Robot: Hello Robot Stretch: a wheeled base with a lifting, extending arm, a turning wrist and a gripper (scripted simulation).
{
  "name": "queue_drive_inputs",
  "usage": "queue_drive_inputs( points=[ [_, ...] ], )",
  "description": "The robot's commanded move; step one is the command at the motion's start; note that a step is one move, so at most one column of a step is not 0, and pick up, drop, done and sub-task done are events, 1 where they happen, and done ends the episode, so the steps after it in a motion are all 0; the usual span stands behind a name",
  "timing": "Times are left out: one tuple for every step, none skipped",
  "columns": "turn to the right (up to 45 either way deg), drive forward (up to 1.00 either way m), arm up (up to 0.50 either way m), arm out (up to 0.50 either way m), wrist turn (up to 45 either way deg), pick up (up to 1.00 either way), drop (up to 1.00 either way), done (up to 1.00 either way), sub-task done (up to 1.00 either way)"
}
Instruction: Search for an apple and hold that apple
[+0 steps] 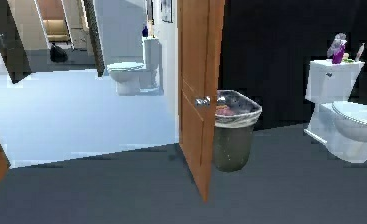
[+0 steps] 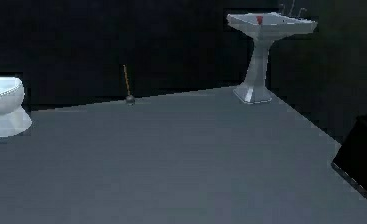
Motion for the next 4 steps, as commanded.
queue_drive_inputs(
  points=[
    [-33.0,0.00,0.00,0.00,0.0,0.00,0.00,0.00,0.00],
    [0.0,1.00,0.00,0.00,0.0,0.00,0.00,0.00,0.00],
    [0.0,1.00,0.00,0.00,0.0,0.00,0.00,0.00,0.00],
    [0.0,1.00,0.00,0.00,0.0,0.00,0.00,0.00,0.00]
  ],
)
